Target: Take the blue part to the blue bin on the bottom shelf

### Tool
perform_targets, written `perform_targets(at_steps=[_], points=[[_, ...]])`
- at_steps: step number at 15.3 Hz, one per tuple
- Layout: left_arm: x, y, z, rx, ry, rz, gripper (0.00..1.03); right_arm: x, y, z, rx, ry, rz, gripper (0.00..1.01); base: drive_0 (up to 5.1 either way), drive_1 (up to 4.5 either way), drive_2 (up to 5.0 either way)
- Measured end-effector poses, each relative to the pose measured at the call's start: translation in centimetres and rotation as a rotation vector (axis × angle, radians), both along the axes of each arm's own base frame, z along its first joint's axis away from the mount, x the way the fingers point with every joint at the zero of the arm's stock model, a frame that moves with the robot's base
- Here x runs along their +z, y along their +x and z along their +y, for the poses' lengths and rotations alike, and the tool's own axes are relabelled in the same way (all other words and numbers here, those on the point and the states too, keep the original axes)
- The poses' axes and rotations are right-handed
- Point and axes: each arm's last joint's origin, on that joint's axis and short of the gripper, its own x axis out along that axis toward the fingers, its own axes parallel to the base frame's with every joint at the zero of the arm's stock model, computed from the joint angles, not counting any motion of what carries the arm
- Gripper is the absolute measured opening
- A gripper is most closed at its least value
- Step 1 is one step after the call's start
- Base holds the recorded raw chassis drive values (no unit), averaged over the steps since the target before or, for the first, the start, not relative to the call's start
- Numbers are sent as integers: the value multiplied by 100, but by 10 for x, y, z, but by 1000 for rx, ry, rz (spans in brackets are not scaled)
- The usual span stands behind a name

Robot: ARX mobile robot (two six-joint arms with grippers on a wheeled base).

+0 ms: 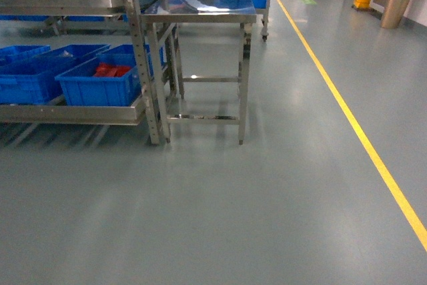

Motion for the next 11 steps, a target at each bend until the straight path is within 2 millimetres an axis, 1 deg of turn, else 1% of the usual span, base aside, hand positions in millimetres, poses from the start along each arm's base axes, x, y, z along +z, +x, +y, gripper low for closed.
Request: perform_targets(at_steps=[11], points=[[0,0,0,0,0,0,43,0,0,0,0,0,-3,98,5,433,-424]])
